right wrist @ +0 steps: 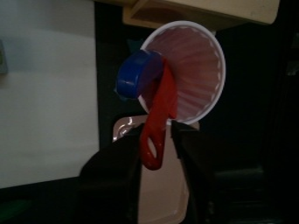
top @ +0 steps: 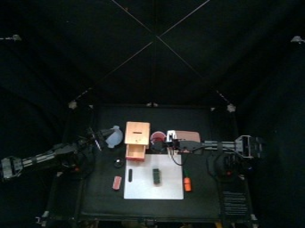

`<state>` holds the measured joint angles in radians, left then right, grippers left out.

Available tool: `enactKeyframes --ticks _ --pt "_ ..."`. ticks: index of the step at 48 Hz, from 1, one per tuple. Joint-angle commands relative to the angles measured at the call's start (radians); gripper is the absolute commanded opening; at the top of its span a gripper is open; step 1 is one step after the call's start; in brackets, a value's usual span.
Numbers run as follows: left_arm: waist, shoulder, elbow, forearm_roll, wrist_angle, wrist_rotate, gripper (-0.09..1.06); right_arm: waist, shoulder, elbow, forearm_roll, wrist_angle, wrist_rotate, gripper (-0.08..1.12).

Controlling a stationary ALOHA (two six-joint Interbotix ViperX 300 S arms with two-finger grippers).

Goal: Place sushi on board then cut the sushi with the knife then place the pieces on the plate
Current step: Grasp knife edge with left hand

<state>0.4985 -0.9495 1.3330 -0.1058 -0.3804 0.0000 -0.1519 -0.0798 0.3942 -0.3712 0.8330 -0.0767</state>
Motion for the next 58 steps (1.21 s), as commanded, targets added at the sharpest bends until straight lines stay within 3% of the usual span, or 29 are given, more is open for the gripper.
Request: enactKeyframes --ticks 1,11,24,38,42,47,49,53,56,58 --pt "0.003 0.006 -0.008 -0.006 -0.009 0.0 0.04 0.003 -0.017 -0.029 -0.008 -0.002 0.005 0.45" --pt "0.005 0.006 -0.002 -0.009 -0.009 0.0 0.04 0.003 -0.017 -0.035 -0.017 0.005 0.005 0.45" --pt "0.005 0.006 -0.005 -0.008 -0.009 0.003 0.04 -0.015 -0.104 -0.072 -0.117 -0.002 0.017 0.45" --pt "0.002 0.021 -0.008 0.0 -0.009 0.003 0.04 -0.052 -0.262 -0.048 -0.009 -0.071 0.015 0.45" --pt "-0.021 0.104 -0.04 0.041 -0.009 0.003 0.04 -0.057 -0.314 -0.012 0.043 -0.149 0.014 0.45" --pt "-0.107 0.276 -0.133 0.121 -0.018 0.005 0.08 -0.063 -0.356 0.055 0.12 -0.258 0.018 0.45" --pt "-0.146 0.367 -0.183 0.169 -0.031 0.006 0.12 -0.064 -0.362 0.086 0.16 -0.304 0.02 0.45" --pt "-0.179 0.518 -0.261 0.256 -0.044 0.008 0.28 -0.072 -0.364 0.161 0.229 -0.425 0.017 0.45" --pt "-0.192 0.6 -0.302 0.296 -0.057 0.006 0.45 -0.075 -0.364 0.206 0.262 -0.5 0.018 0.45" --pt "-0.202 0.63 -0.322 0.305 -0.077 0.006 0.56 -0.075 -0.364 0.225 0.276 -0.535 0.018 0.45"
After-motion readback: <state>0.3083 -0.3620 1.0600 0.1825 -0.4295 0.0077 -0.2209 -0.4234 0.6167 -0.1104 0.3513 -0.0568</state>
